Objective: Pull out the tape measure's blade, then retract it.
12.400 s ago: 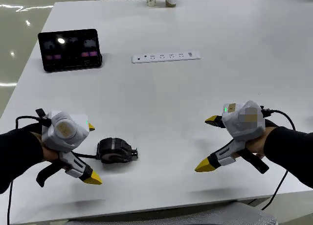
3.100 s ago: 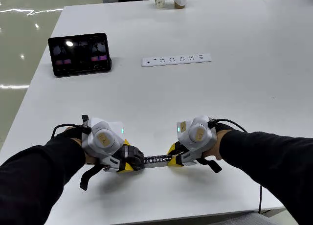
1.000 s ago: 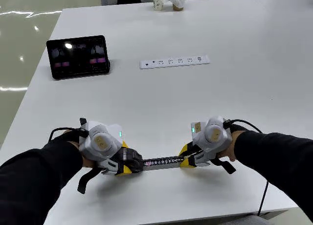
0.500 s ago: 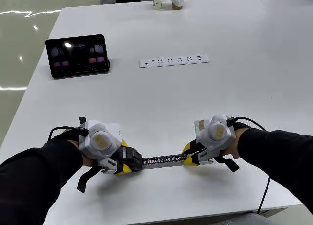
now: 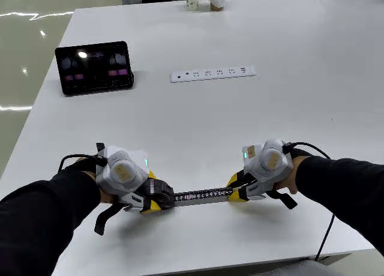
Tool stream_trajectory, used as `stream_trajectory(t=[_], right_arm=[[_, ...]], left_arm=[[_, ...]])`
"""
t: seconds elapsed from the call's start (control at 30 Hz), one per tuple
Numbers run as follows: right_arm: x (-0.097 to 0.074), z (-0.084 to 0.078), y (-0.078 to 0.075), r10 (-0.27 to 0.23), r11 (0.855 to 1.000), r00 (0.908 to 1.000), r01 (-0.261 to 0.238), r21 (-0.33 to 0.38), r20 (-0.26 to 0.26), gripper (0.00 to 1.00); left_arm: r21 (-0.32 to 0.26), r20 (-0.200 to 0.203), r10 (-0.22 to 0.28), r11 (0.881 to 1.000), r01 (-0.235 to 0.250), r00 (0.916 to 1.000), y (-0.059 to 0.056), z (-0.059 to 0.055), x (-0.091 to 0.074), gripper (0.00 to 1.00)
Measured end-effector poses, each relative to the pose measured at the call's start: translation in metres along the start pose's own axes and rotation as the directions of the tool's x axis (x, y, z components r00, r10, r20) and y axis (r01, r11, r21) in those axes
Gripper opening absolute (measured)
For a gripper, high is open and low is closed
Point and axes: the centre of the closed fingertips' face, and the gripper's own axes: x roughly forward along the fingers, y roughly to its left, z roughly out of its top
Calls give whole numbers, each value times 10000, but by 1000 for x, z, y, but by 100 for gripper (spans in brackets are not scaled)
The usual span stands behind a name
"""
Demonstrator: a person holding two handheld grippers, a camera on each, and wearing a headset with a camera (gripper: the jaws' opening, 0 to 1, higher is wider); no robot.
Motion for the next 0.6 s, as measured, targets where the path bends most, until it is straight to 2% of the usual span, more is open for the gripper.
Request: stream_trajectory(t=[0.6], right_arm=[[-6,-7,0,-34,10000,10000,34,47,13,11]], left_arm=[[5,19,18,10000,-18,10000,0,0,0,32]])
